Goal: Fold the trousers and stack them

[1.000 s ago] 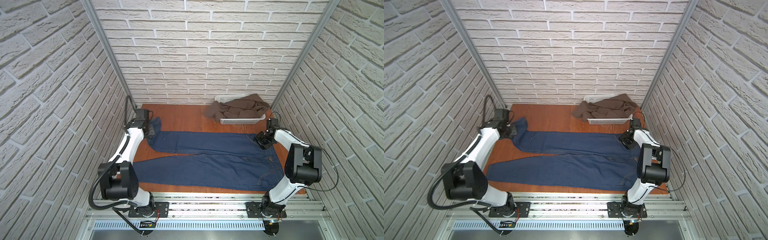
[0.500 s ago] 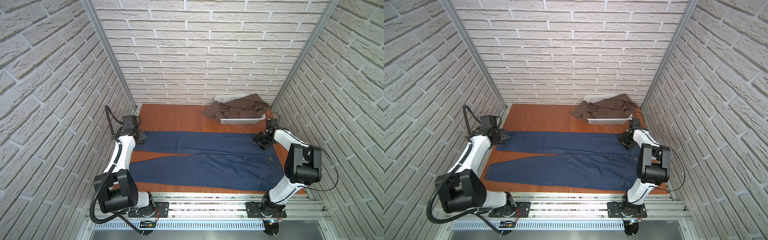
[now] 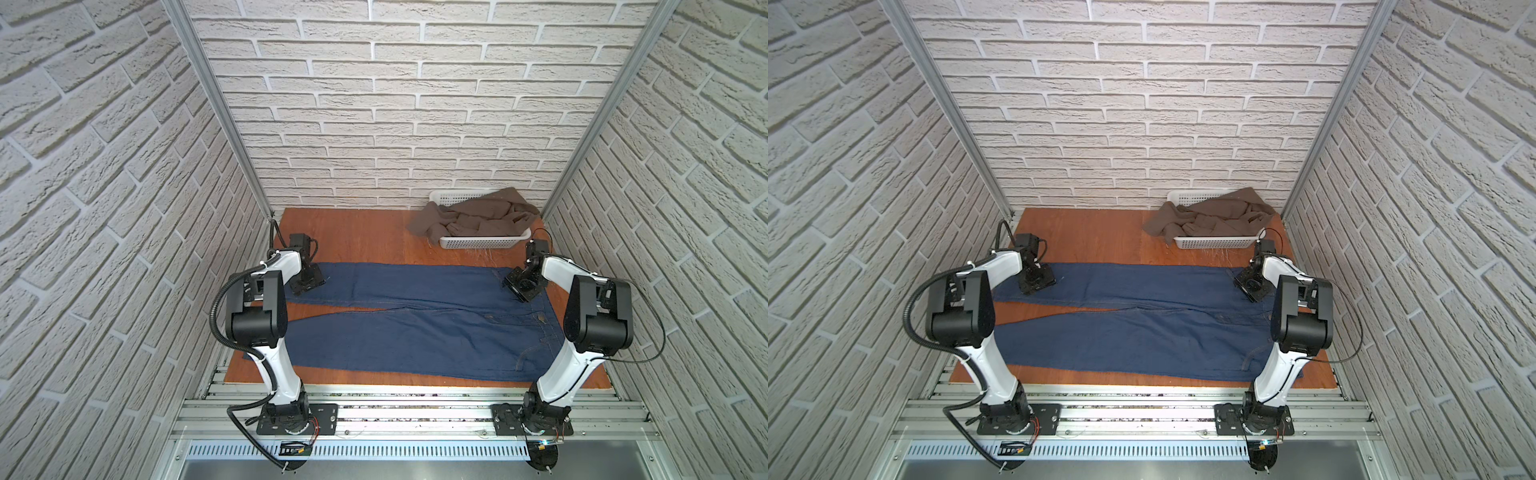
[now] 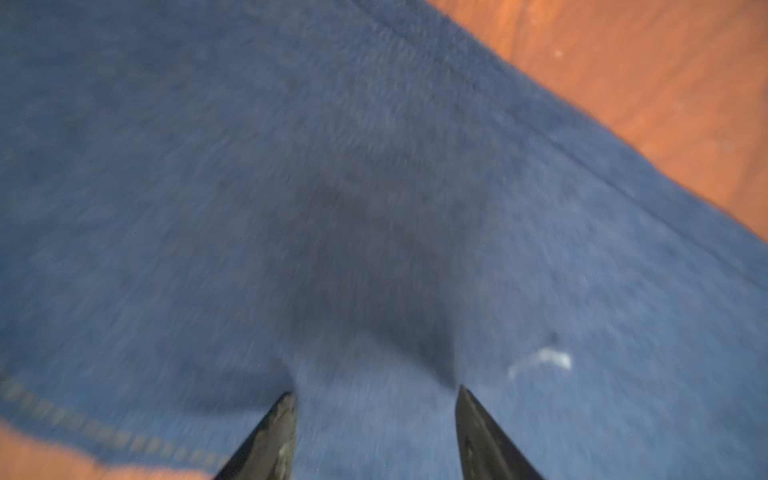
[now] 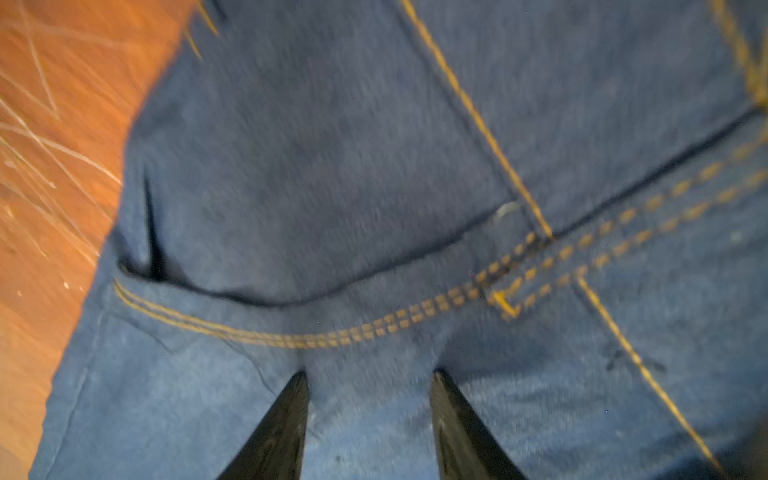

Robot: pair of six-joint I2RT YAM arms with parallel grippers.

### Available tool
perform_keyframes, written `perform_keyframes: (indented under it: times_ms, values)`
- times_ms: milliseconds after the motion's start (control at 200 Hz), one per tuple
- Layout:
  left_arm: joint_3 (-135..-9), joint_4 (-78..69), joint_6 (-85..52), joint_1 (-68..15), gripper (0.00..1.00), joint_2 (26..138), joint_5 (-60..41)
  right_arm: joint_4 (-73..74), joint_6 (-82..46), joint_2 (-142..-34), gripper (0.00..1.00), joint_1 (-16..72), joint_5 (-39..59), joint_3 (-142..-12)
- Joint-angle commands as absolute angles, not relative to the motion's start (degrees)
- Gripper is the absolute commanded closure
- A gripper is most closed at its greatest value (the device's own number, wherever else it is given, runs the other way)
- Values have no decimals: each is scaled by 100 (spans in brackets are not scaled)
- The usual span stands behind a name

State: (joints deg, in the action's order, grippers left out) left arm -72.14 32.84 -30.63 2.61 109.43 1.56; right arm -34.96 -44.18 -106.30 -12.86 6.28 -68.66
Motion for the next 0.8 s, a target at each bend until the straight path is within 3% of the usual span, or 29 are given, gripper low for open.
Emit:
perform_keyframes:
  times_ms: [0,440,620,795]
  values:
    - [-7545,3174,-3033,290,39,11335,38,-3463,-4480,-10817,51,-1309,312,-7173]
    - [-9724,3823,-2830,228,38,13067,-602,-3576,-4667,-11998,52,-1519,-12,-8397]
    - [-9642,3715,-2735,195,31,12638,-768,-3586,-4669,-12049,53,-1605,-1,-8599]
    - [-8901,3498,-2672,190,23,11200,-720,-3612,-4538,-11379,50,-1583,78,-8420]
